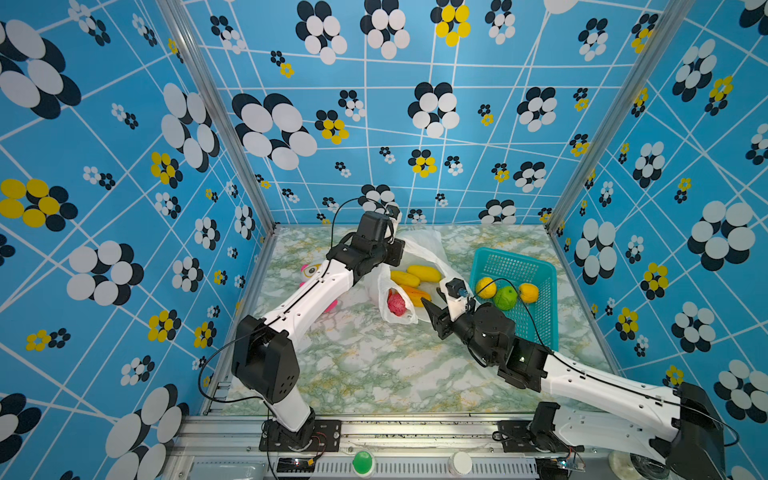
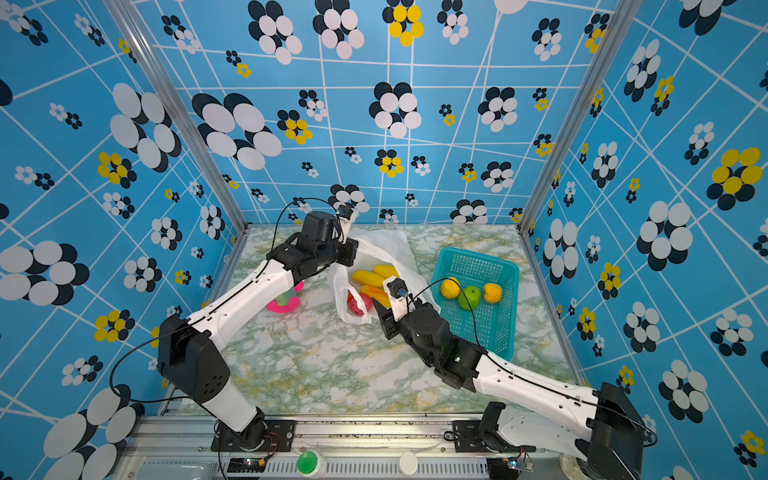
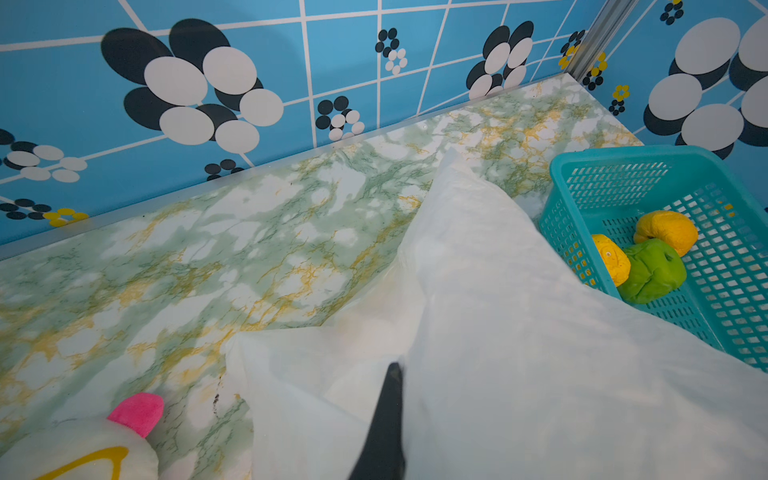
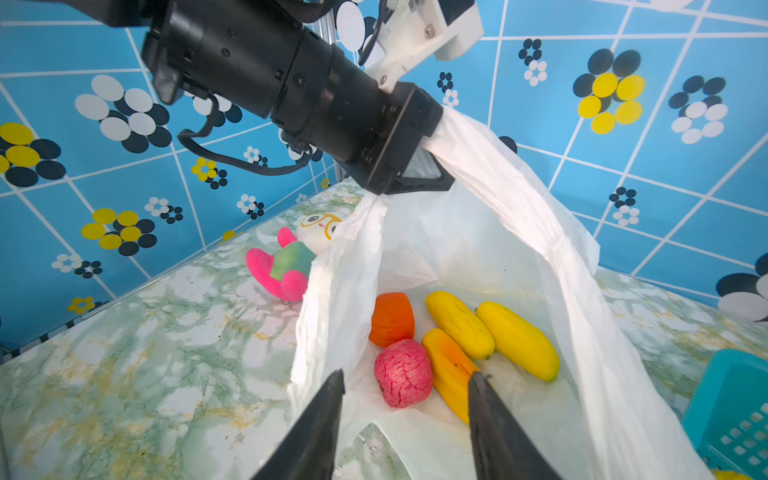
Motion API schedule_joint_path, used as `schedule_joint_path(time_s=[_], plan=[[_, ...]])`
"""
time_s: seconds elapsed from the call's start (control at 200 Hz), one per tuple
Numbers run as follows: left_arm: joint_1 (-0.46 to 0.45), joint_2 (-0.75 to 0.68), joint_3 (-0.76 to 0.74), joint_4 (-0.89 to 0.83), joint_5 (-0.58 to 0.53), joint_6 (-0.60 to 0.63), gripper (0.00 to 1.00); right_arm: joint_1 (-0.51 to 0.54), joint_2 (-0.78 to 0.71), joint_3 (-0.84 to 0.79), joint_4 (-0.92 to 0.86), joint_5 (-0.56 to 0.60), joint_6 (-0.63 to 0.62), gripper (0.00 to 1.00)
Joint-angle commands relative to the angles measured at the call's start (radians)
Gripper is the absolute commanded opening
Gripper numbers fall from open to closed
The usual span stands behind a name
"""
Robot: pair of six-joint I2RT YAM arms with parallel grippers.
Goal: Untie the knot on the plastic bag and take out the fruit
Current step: 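Lower the open right gripper down inside the bag toward the pink fruit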
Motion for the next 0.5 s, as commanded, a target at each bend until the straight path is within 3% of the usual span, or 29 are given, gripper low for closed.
schedule_joint_path(time_s=[0.0,0.095,0.28,0.385,0.495], plan=[[0.007,-0.039,-0.022,0.022,0.018,-0.001,0.00,-0.011,-0.045,-0.037,-0.019,0.080,-0.030,0.36],[0.008,-0.044,-0.028,0.027,0.024,-0.002,0.00,-0.019,-0.056,-0.055,-0.024,0.072,-0.035,0.19],[0.003,-0.058,-0.039,0.047,0.076,-0.001,0.00,-0.020,0.170,0.033,-0.012,0.038,-0.014,0.07],[-0.004,-0.086,-0.065,0.077,0.094,0.004,0.00,-0.034,0.362,0.126,-0.009,0.051,0.014,0.05],[-0.012,-0.110,-0.089,0.100,0.112,0.012,0.00,-0.038,0.534,0.223,-0.013,0.033,0.045,0.15]])
